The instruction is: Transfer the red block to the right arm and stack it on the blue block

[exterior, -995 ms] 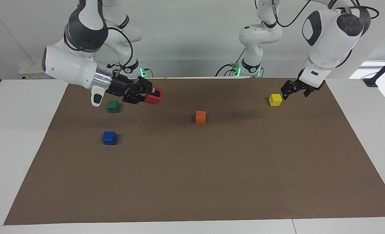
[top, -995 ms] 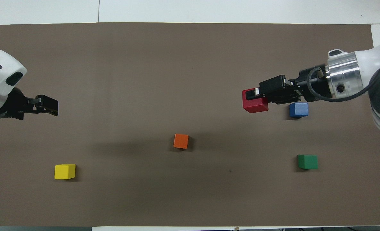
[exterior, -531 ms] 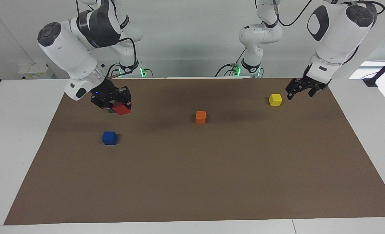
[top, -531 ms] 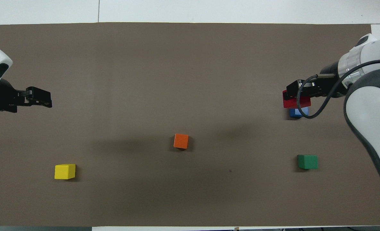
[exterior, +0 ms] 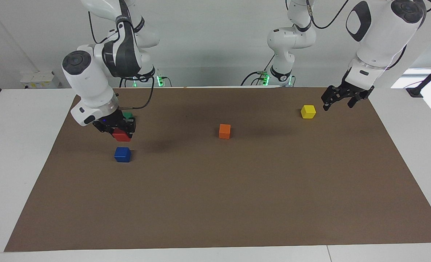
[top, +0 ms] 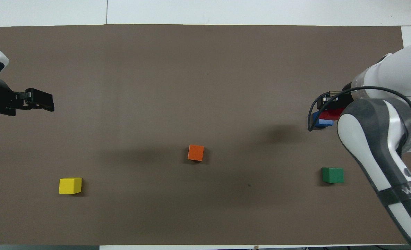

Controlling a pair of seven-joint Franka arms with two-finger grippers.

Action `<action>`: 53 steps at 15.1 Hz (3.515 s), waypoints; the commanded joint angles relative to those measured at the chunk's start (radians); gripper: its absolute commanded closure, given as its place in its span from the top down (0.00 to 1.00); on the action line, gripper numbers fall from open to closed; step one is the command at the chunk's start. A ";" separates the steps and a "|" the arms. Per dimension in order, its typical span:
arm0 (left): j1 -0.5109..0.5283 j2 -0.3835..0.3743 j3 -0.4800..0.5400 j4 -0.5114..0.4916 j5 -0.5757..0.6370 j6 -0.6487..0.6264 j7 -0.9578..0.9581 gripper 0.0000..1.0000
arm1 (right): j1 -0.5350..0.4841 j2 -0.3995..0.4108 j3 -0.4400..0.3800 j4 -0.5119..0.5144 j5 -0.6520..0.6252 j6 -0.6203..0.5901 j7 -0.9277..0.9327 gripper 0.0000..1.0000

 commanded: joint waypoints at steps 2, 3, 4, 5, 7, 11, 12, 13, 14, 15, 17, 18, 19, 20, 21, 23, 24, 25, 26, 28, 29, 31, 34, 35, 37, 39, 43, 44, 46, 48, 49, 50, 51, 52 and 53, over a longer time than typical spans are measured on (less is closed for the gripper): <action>-0.008 0.015 -0.009 0.027 -0.015 -0.021 0.021 1.00 | -0.008 -0.001 0.008 -0.113 -0.072 0.136 0.061 0.00; -0.006 0.014 -0.013 0.027 -0.015 -0.024 0.021 1.00 | -0.010 -0.001 0.008 -0.130 -0.074 0.166 0.065 0.00; -0.006 0.015 -0.015 0.027 -0.015 -0.026 0.019 1.00 | -0.019 0.008 0.006 -0.149 -0.074 0.196 0.068 0.00; -0.006 0.015 -0.013 0.027 -0.015 -0.029 0.019 1.00 | -0.037 0.010 0.006 -0.169 -0.074 0.235 0.068 0.00; -0.008 0.007 -0.015 0.018 -0.017 -0.023 0.019 1.00 | -0.054 0.020 0.006 -0.198 -0.075 0.286 0.068 0.00; -0.009 0.004 -0.015 0.018 -0.017 -0.026 0.014 1.00 | -0.068 0.028 0.008 -0.204 -0.074 0.297 0.079 0.00; -0.011 0.004 -0.015 0.017 -0.017 -0.027 0.014 1.00 | -0.067 0.026 0.008 -0.210 -0.074 0.299 0.094 0.00; -0.011 0.004 -0.015 0.017 -0.017 -0.029 0.014 1.00 | -0.065 0.023 0.009 -0.218 -0.074 0.299 0.114 0.00; -0.011 0.006 -0.016 0.018 -0.017 -0.030 0.011 1.00 | -0.065 0.022 0.009 -0.221 -0.074 0.303 0.118 0.00; -0.011 0.006 -0.016 0.020 -0.017 -0.030 0.008 1.00 | -0.067 0.022 0.009 -0.224 -0.074 0.318 0.118 0.00; -0.011 0.006 -0.021 0.018 -0.018 -0.033 0.007 1.00 | -0.067 0.019 0.008 -0.259 -0.074 0.376 0.116 0.61; -0.012 0.006 -0.021 0.021 -0.018 -0.039 0.005 1.00 | -0.068 0.019 0.008 -0.271 -0.074 0.412 0.119 0.93; -0.012 0.006 -0.021 0.023 -0.018 -0.041 0.007 1.00 | -0.067 0.019 0.008 -0.272 -0.074 0.423 0.116 1.00; -0.011 0.004 -0.021 0.018 -0.018 -0.038 0.007 1.00 | -0.067 0.020 0.009 -0.272 -0.074 0.421 0.118 1.00; -0.011 0.004 -0.020 0.018 -0.018 -0.036 0.007 1.00 | -0.067 0.020 0.009 -0.269 -0.072 0.418 0.118 1.00; -0.011 0.006 -0.021 0.020 -0.017 -0.038 0.007 1.00 | -0.067 0.022 0.009 -0.253 -0.072 0.394 0.116 1.00; -0.012 0.006 -0.023 0.021 -0.018 -0.038 0.005 1.00 | -0.067 0.022 0.009 -0.232 -0.071 0.357 0.116 1.00; -0.012 0.006 -0.026 0.021 -0.018 -0.038 0.005 1.00 | -0.065 0.019 0.009 -0.197 -0.071 0.307 0.111 1.00; -0.012 0.006 -0.032 0.021 -0.018 -0.038 0.005 1.00 | -0.061 0.016 0.009 -0.148 -0.071 0.236 0.104 1.00; -0.011 0.006 -0.033 0.021 -0.018 -0.038 0.005 1.00 | -0.056 0.010 0.009 -0.030 -0.071 0.091 0.031 1.00; -0.011 0.006 -0.035 0.023 -0.018 -0.038 0.005 1.00 | -0.056 0.002 0.011 0.019 -0.069 0.040 -0.026 1.00; -0.012 0.004 -0.055 0.021 -0.018 -0.038 0.004 1.00 | -0.067 -0.030 0.011 0.079 -0.058 -0.020 -0.098 1.00; -0.012 0.004 -0.063 0.023 -0.018 -0.038 0.004 1.00 | -0.068 -0.078 0.006 0.133 -0.035 -0.095 -0.175 1.00; -0.011 0.004 -0.063 0.021 -0.018 -0.038 0.005 1.00 | -0.068 -0.093 0.006 0.162 -0.034 -0.155 -0.207 1.00; -0.011 0.004 -0.062 0.021 -0.018 -0.038 0.005 1.00 | -0.068 -0.099 0.006 0.252 -0.032 -0.322 -0.264 1.00; -0.012 0.003 -0.063 0.020 -0.018 -0.038 0.007 1.00 | -0.074 -0.098 0.003 0.331 -0.018 -0.462 -0.274 1.00; -0.012 0.003 -0.058 0.020 -0.018 -0.029 0.005 1.00 | -0.105 -0.112 0.003 0.377 0.021 -0.536 -0.289 1.00; -0.011 0.003 -0.052 0.020 -0.018 -0.027 0.007 1.00 | -0.110 -0.110 0.003 0.392 0.022 -0.546 -0.287 1.00; -0.011 0.001 -0.046 0.020 -0.018 -0.027 0.007 1.00 | -0.137 -0.113 0.014 0.399 0.023 -0.548 -0.286 1.00; -0.006 -0.012 -0.047 0.014 -0.018 -0.033 0.007 1.00 | -0.140 -0.115 0.014 0.385 0.018 -0.534 -0.286 1.00; -0.005 -0.014 -0.047 0.014 -0.018 -0.038 0.007 1.00 | -0.139 -0.125 0.014 0.367 0.018 -0.519 -0.286 1.00; -0.003 -0.014 -0.047 0.014 -0.018 -0.038 0.007 1.00 | -0.137 -0.127 0.014 0.359 0.018 -0.498 -0.283 1.00; -0.001 -0.014 -0.047 0.014 -0.018 -0.036 0.007 1.00 | -0.137 -0.128 0.014 0.359 0.018 -0.493 -0.281 1.00; 0.000 -0.014 -0.047 0.012 -0.018 -0.038 0.007 1.00 | -0.137 -0.139 0.014 0.353 0.017 -0.491 -0.280 1.00; 0.002 -0.014 -0.047 0.012 -0.018 -0.038 0.007 1.00 | -0.137 -0.147 0.014 0.350 0.017 -0.491 -0.280 1.00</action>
